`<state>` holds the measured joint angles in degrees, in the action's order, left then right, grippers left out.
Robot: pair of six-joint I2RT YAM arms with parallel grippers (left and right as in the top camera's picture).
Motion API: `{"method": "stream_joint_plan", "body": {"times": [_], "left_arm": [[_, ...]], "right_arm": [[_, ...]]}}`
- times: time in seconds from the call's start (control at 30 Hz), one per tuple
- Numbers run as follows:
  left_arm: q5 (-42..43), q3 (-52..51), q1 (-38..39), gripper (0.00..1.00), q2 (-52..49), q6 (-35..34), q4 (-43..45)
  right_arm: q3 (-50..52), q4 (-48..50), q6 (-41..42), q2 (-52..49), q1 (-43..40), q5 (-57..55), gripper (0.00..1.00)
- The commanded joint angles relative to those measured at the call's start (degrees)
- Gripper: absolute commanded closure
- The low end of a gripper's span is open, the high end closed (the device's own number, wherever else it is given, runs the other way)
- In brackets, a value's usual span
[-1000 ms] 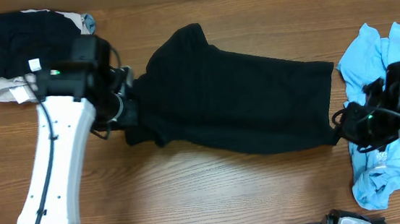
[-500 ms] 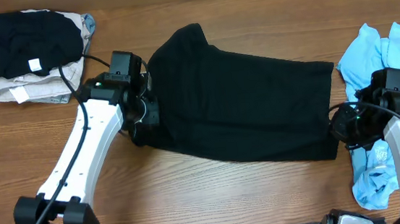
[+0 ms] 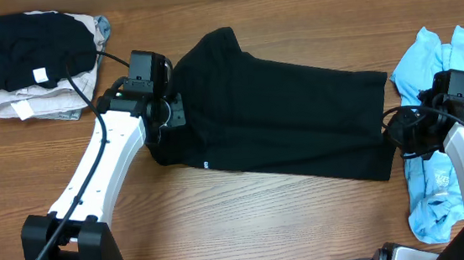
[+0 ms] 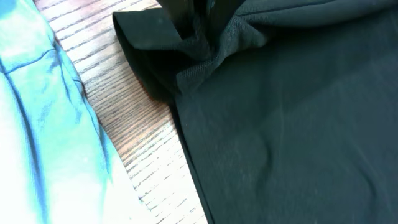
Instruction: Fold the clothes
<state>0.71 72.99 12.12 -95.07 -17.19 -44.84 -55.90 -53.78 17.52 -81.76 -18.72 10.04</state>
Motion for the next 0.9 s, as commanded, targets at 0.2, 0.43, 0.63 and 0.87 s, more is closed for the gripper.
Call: {"method": "stream_joint_plan", "body": {"times": [0.2,0.43,0.63,0.87], "left_arm": [[-7.4,-0.2,-0.2,0.96,-0.9,-1.2,2.8],[-7.8,-0.2,-0.2,0.96,-4.7,-1.2,5.6],[-7.8,-0.2,-0.2,0.89,-9.5,-1.2,8.4],[-7.8,-0.2,-0.2,0.8,-11.1,-1.3,9.8]], "right_arm": [[0.2,0.7,0.4,-3.1,-0.9,-1.0,0.96],[0.2,2.8,0.1,-4.9,-0.9,-1.0,0.96],[0.2,3.9,-0.5,-5.0,-0.9,-1.0,0.96],[0.2,6.4,-0.8,-5.1,-0.9,-1.0,0.96]]}}
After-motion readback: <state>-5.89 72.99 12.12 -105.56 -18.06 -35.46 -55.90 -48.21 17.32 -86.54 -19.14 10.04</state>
